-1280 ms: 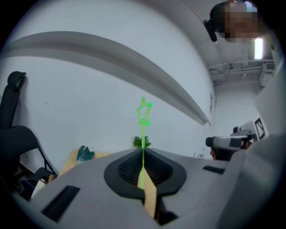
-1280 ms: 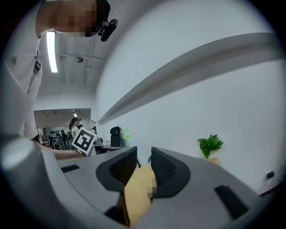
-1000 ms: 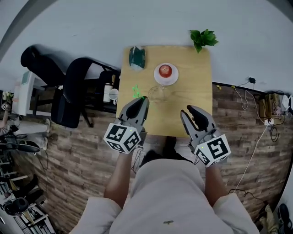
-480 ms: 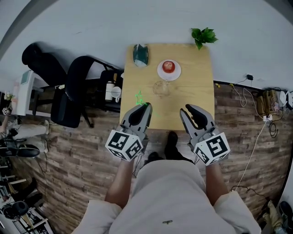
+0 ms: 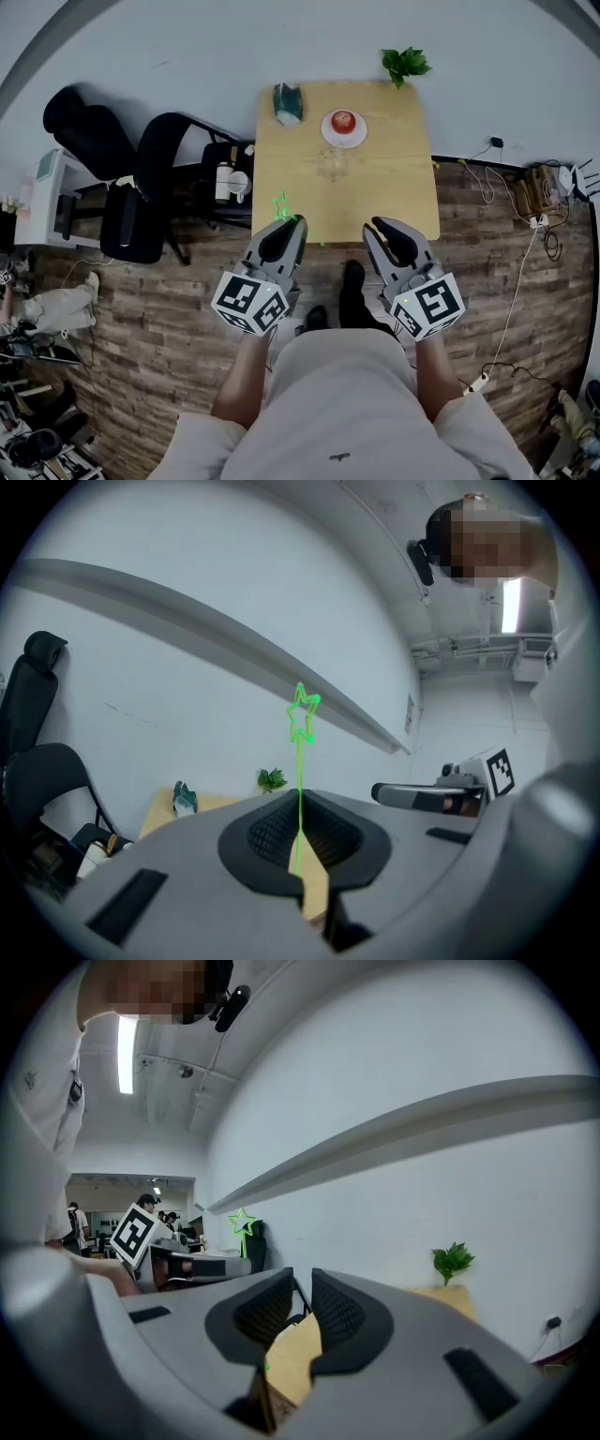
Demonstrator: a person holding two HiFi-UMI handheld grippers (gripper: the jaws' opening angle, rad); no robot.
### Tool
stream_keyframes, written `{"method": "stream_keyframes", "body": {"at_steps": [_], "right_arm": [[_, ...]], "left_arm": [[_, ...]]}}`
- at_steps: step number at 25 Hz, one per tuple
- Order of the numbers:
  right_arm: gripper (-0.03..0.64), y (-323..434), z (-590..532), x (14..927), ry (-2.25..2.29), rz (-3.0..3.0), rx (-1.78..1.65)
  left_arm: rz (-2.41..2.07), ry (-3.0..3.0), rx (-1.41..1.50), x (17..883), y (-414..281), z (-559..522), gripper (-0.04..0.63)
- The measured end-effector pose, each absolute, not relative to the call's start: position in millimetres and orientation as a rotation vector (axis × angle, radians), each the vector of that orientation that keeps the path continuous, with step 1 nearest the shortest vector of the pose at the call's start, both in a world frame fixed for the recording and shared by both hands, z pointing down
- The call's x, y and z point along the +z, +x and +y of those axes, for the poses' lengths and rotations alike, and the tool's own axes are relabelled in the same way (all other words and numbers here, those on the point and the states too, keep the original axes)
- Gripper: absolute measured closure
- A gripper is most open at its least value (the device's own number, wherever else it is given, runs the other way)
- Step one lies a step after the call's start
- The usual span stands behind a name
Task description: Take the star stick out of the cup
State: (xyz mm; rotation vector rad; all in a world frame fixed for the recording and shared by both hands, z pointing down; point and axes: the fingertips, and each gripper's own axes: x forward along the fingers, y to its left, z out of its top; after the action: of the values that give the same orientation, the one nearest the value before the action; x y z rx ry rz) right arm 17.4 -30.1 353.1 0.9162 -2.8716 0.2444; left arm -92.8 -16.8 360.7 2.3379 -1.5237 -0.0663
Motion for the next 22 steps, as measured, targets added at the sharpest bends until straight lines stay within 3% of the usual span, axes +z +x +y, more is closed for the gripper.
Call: {"method": "stream_keyframes", "body": {"at_steps": [22], "right_arm": [[0.617, 16, 95, 339, 1.106, -2.799, 0.164]], "left_arm": [[-1.394, 2.472, -0.096, 338, -88, 101, 0.583]]}}
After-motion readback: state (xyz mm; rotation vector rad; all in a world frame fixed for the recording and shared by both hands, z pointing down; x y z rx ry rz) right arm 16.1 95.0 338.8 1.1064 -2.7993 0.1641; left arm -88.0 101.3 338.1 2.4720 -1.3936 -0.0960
